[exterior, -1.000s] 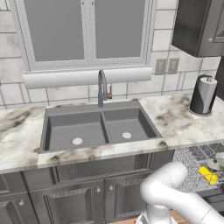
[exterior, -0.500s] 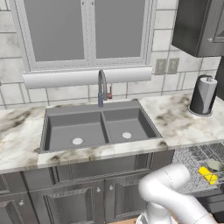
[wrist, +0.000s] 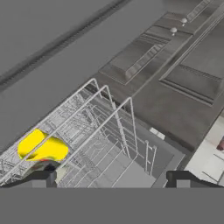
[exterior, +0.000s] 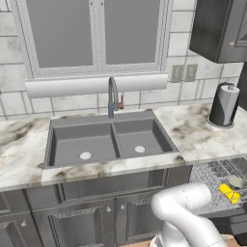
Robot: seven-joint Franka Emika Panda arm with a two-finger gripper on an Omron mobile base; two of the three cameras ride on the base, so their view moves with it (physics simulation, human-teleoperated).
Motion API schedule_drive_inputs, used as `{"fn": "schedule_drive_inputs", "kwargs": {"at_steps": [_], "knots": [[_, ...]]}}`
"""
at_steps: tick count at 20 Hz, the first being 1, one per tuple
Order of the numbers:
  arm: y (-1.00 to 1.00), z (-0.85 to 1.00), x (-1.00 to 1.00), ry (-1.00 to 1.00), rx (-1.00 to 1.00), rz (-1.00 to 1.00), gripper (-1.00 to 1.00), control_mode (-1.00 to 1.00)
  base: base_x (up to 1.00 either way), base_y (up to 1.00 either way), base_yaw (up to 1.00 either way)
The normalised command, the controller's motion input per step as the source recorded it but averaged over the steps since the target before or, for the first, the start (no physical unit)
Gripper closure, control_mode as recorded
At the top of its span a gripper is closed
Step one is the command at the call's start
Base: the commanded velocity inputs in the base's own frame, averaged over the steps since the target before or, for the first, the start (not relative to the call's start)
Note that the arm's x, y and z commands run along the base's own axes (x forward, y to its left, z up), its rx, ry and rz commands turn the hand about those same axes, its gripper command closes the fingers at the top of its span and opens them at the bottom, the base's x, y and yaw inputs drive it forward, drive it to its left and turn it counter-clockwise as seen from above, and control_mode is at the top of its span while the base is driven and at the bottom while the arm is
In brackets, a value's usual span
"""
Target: Pick up the cup and bowl from the counter, place them in the dishwasher, and close the dishwasher door.
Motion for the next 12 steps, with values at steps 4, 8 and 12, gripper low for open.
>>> {"fn": "schedule_drive_inputs", "kwargs": {"at_steps": [4,8,12], "knots": [[0.00,0.00,-0.50,-0.12,0.00,0.00,-1.00,-1.00,0.00,0.00,0.00],[0.00,-0.06,-0.47,-0.11,-0.01,0.01,-1.00,-1.00,0.00,0.00,0.00],[0.00,-0.01,-0.55,-0.13,0.00,0.01,-1.00,-1.00,0.00,0.00,0.00]]}}
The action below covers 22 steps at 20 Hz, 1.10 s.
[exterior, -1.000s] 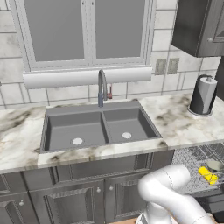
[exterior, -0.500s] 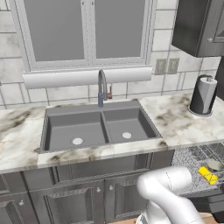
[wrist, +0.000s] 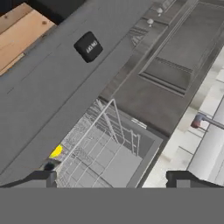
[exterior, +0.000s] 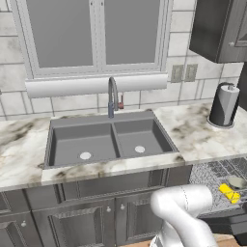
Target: Pick up the cup and bowl from the counter, place them in the dishwasher, and close the dishwasher door.
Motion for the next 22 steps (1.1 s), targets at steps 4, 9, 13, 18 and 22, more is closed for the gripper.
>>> {"fn": "schedule_drive_inputs", "kwargs": {"at_steps": [4,9,13,18,22], "knots": [[0.00,-0.17,-0.41,-0.11,-0.02,0.01,-1.00,-1.00,0.00,0.00,0.00],[0.00,-0.36,-0.39,-0.10,-0.04,0.02,-1.00,-1.00,0.00,0.00,0.00],[-0.01,-0.28,-0.41,-0.14,-0.07,0.02,-1.00,-1.00,0.00,0.00,0.00],[-0.07,-0.23,-0.27,-0.13,-0.05,0.03,-1.00,-1.00,0.00,0.00,0.00],[-0.06,-0.36,-0.19,-0.14,-0.12,0.00,-1.00,-1.00,0.00,0.00,0.00]]}}
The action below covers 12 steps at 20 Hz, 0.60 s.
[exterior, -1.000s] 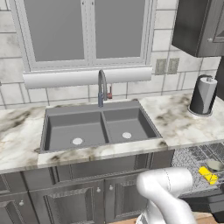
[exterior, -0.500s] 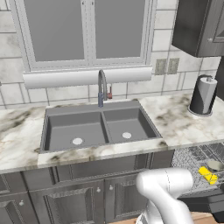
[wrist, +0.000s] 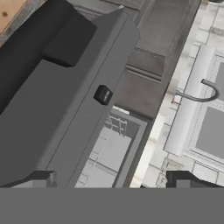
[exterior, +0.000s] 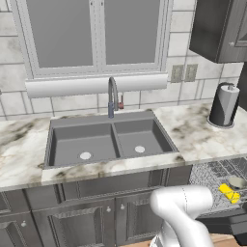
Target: Pick up the cup and bowl from the counter, place them in the dishwasher, and close the dishwasher door.
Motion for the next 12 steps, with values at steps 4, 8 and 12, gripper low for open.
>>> {"fn": "schedule_drive_inputs", "kwargs": {"at_steps": [4,8,12], "knots": [[-0.14,-0.38,-0.22,-0.19,-0.18,0.00,-1.00,-1.00,0.00,0.00,0.00],[-0.17,-0.36,-0.24,-0.21,-0.25,0.00,-1.00,-1.00,0.00,0.00,0.00],[-0.05,-0.42,-0.29,-0.22,-0.31,0.00,-1.00,-1.00,0.00,0.00,0.00]]}}
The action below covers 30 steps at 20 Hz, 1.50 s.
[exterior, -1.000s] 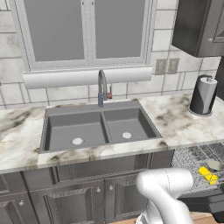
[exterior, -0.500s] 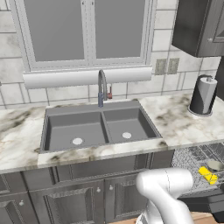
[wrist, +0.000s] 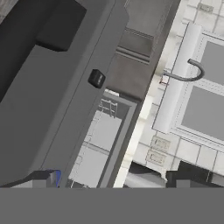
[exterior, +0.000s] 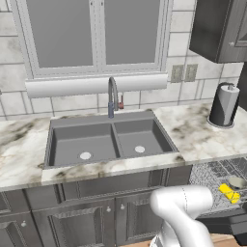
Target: Pick up the cup and bowl from the counter, place them in the dishwasher, and close the dishwasher door.
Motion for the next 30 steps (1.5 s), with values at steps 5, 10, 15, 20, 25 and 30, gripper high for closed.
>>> {"fn": "schedule_drive_inputs", "kwargs": {"at_steps": [5,10,15,20,25,30], "knots": [[0.00,-0.54,-0.36,-0.22,-0.33,0.00,-1.00,-1.00,0.00,0.00,0.00],[0.00,-0.78,-0.34,-0.17,-0.32,0.01,-1.00,-1.00,0.00,0.00,0.00],[0.00,-0.87,-0.15,-0.13,-0.34,0.03,-1.00,-1.00,0.00,0.00,0.00],[0.00,-0.58,-0.08,-0.15,-0.33,0.02,-1.00,-1.00,0.00,0.00,0.00],[0.00,-0.75,-0.02,-0.13,-0.32,0.02,-1.00,-1.00,0.00,0.00,0.00],[0.00,-0.80,0.00,-0.11,-0.32,0.04,-1.00,-1.00,0.00,0.00,0.00]]}}
